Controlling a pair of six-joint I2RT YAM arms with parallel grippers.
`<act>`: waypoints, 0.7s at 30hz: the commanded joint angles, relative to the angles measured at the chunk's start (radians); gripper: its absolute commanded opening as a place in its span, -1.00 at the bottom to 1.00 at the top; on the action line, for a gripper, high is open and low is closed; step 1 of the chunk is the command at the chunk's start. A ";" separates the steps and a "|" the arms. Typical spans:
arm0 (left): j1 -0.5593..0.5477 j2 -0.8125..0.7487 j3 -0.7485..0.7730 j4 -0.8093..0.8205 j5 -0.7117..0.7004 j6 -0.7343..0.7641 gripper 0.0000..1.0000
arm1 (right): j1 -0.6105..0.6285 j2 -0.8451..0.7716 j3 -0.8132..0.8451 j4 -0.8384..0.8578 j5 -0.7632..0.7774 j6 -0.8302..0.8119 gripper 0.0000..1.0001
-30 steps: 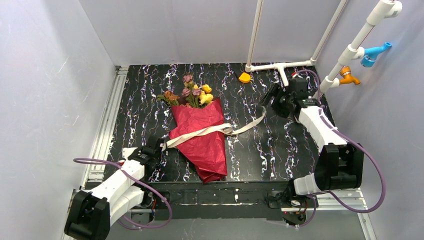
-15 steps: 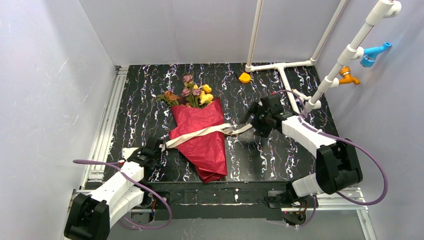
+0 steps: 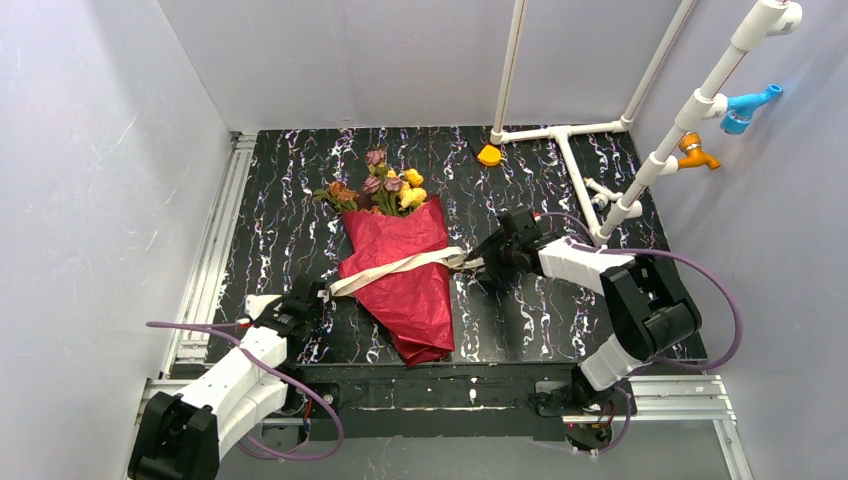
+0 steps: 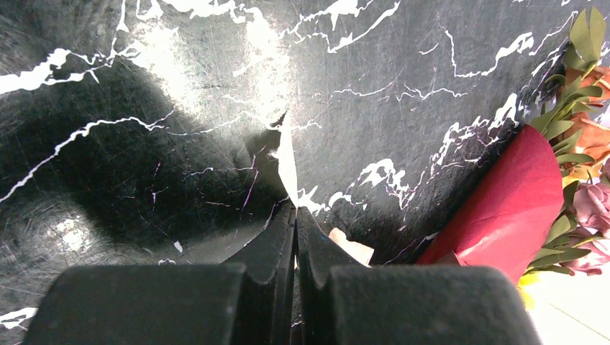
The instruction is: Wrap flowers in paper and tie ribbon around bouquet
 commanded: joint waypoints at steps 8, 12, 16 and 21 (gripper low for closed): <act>0.004 -0.017 -0.027 -0.054 -0.020 0.056 -1.00 | 0.031 0.115 0.037 0.022 0.069 0.090 -0.34; 0.004 -0.019 -0.022 -0.057 -0.026 0.060 -1.00 | 0.028 0.111 0.044 0.000 0.119 0.073 -0.77; 0.004 -0.018 -0.009 -0.070 -0.036 0.071 -1.00 | 0.010 0.095 0.076 -0.050 0.145 0.020 -0.97; 0.004 -0.021 -0.007 -0.090 -0.049 0.071 -1.00 | -0.057 0.024 0.111 -0.146 0.206 -0.074 -0.97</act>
